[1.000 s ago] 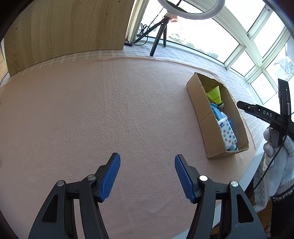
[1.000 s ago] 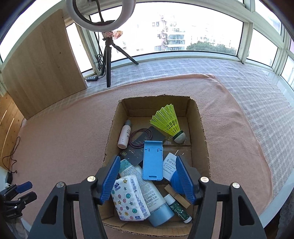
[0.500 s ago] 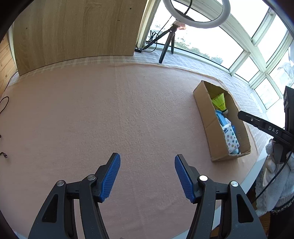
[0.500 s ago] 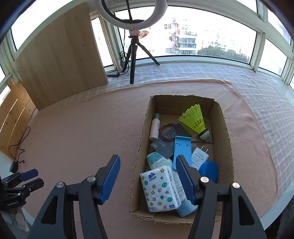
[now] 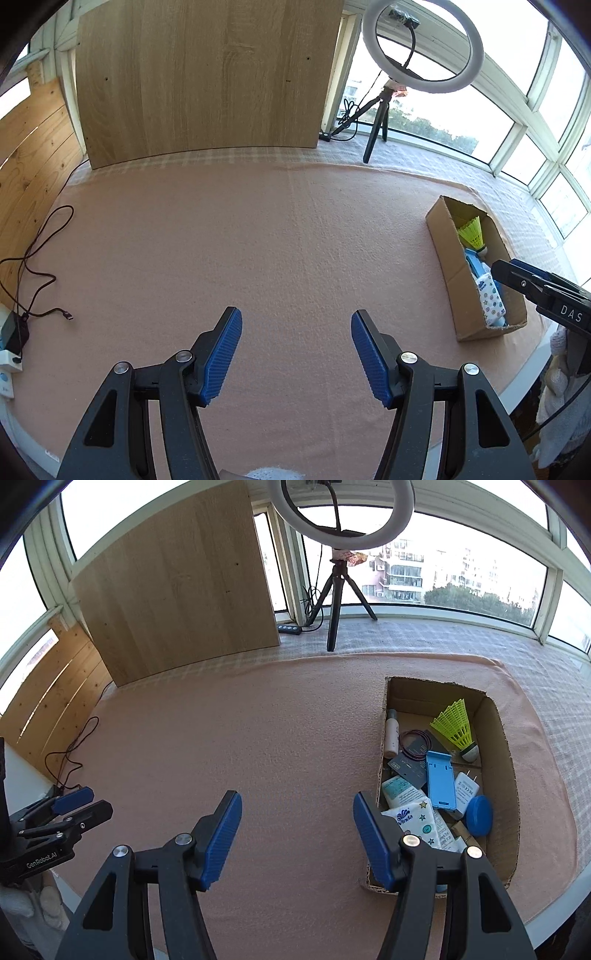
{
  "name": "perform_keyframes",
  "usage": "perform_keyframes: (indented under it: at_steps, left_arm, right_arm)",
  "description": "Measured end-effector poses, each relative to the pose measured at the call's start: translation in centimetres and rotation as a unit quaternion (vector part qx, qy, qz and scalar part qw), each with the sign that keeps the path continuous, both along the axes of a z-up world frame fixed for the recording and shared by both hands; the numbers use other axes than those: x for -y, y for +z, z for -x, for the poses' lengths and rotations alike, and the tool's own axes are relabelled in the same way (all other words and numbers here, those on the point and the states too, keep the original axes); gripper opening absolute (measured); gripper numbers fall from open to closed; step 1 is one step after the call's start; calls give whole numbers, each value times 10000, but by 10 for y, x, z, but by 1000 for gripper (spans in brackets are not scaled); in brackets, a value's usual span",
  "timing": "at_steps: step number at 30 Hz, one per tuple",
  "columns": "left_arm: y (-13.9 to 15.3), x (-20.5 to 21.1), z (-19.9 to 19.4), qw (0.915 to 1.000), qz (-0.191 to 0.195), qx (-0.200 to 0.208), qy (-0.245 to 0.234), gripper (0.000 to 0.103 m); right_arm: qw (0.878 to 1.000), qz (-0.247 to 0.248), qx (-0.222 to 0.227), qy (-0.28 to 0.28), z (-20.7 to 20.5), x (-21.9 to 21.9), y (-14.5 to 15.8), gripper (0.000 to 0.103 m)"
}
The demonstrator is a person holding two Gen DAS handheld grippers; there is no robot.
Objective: Organize objects
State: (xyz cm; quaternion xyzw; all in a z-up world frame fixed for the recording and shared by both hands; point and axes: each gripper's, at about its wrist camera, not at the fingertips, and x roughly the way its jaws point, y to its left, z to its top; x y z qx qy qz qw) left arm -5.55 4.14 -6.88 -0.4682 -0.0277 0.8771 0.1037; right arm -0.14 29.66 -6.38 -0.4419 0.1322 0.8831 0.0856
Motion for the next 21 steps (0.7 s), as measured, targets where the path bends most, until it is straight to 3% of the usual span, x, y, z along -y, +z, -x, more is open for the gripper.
perform_keyframes:
  at_steps: [6, 21]
  left_arm:
    - [18, 20, -7, 9993, 157, -275, 222, 66]
    - [32, 49, -29, 9983, 178, -414, 368, 72]
  right_arm:
    - [9997, -132, -183, 16, 1, 26, 8, 59]
    - [9987, -360, -327, 128, 5, 81, 7, 59]
